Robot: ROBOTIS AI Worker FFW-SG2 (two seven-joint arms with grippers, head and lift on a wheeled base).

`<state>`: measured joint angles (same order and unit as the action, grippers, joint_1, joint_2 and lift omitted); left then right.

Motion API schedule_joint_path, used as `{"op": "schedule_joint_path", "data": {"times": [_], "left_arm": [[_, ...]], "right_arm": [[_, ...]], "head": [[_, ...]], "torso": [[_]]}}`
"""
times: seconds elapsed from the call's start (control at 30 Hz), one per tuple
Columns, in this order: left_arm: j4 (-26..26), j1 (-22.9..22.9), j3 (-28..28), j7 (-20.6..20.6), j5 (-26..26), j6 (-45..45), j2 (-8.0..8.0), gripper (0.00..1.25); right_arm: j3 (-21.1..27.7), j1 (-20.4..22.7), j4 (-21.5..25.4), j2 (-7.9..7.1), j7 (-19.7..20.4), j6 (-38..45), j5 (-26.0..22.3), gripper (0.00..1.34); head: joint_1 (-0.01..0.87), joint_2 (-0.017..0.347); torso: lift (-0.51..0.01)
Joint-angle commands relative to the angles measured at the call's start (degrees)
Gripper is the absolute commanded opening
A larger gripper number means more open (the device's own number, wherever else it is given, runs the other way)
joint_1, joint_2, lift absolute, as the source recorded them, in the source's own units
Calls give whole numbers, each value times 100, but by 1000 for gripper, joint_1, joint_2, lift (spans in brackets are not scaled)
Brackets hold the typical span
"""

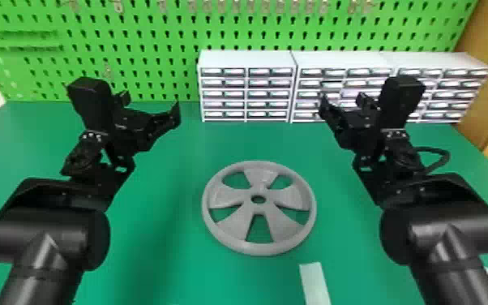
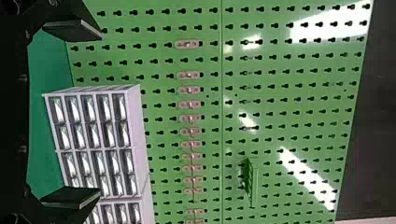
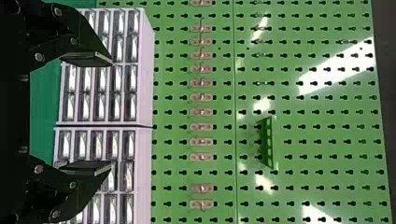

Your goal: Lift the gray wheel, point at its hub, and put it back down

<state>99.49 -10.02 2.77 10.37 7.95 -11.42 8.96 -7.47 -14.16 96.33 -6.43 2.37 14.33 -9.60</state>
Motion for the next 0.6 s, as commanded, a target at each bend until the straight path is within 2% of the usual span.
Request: {"op": "schedule_joint_path", "data": {"times": [0.0,0.37,0.57], "left_arm": [[0,0,5,0,5,0,0,1134],[0,9,5,0,5,-9,0,1134],[0,9,14,0,5,-18,0,1134]], "right_arm": [[9,-17,17,10,0,132,-86,853],[79,-140,430,89,27,1459,-376,856],[-26,-184,711,107,519,2347,-552,853]], "head": [[692,48],[692,48],[692,48]], "torso": [[-88],[-88],[-88]]}}
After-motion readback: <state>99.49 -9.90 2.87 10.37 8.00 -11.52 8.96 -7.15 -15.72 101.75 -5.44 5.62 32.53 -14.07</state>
